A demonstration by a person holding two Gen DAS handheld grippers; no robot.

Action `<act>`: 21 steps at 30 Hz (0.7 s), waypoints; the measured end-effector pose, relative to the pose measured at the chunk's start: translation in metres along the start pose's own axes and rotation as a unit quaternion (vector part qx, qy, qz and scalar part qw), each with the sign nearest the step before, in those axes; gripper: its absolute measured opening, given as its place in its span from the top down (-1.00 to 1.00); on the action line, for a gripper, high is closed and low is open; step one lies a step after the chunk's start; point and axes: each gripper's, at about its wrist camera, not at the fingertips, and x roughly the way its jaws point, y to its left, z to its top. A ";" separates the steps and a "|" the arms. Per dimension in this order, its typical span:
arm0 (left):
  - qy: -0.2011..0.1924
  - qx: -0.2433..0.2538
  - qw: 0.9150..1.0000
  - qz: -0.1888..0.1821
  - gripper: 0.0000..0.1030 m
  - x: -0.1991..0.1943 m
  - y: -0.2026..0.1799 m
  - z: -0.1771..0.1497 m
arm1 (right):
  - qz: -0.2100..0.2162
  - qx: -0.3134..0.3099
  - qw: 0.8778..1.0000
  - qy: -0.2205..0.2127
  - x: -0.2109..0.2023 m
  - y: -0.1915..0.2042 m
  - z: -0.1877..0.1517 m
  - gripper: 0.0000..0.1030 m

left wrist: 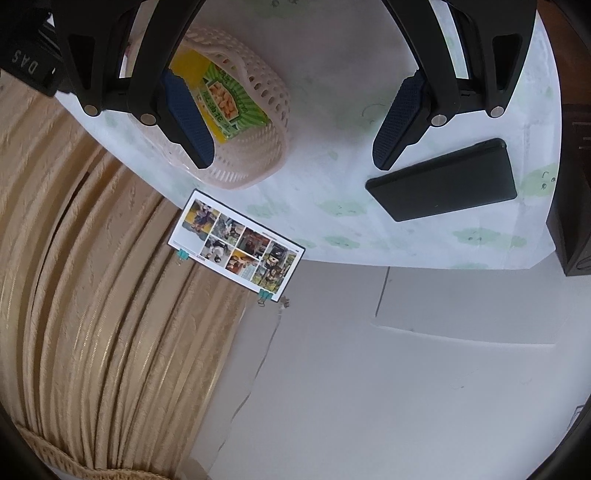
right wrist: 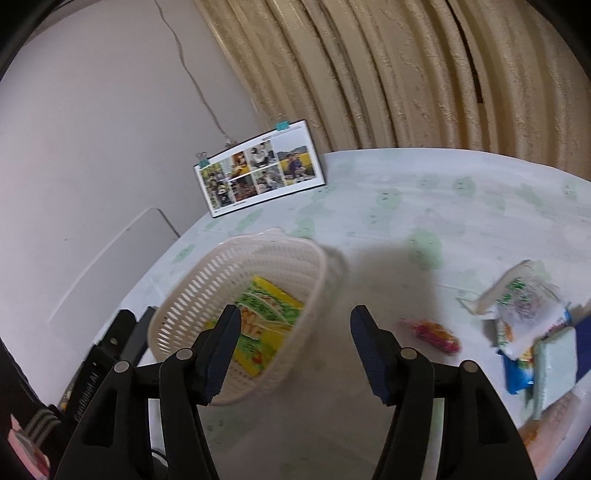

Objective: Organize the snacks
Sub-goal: 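Grasp the clear orange cake tray with the right tool while the left tool moves to the pink packet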

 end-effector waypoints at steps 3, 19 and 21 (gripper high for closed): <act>0.000 0.004 1.000 -0.001 -0.70 0.000 -0.002 -0.001 | -0.016 0.007 1.000 -0.007 -0.008 -0.012 0.000 -0.16; -0.015 0.048 0.999 -0.008 -0.70 -0.008 -0.021 -0.006 | -0.110 0.061 0.992 -0.028 -0.045 -0.096 -0.019 -0.16; -0.018 0.059 0.998 -0.010 -0.70 -0.010 -0.025 -0.007 | -0.124 0.063 0.990 -0.033 -0.051 -0.105 -0.020 -0.16</act>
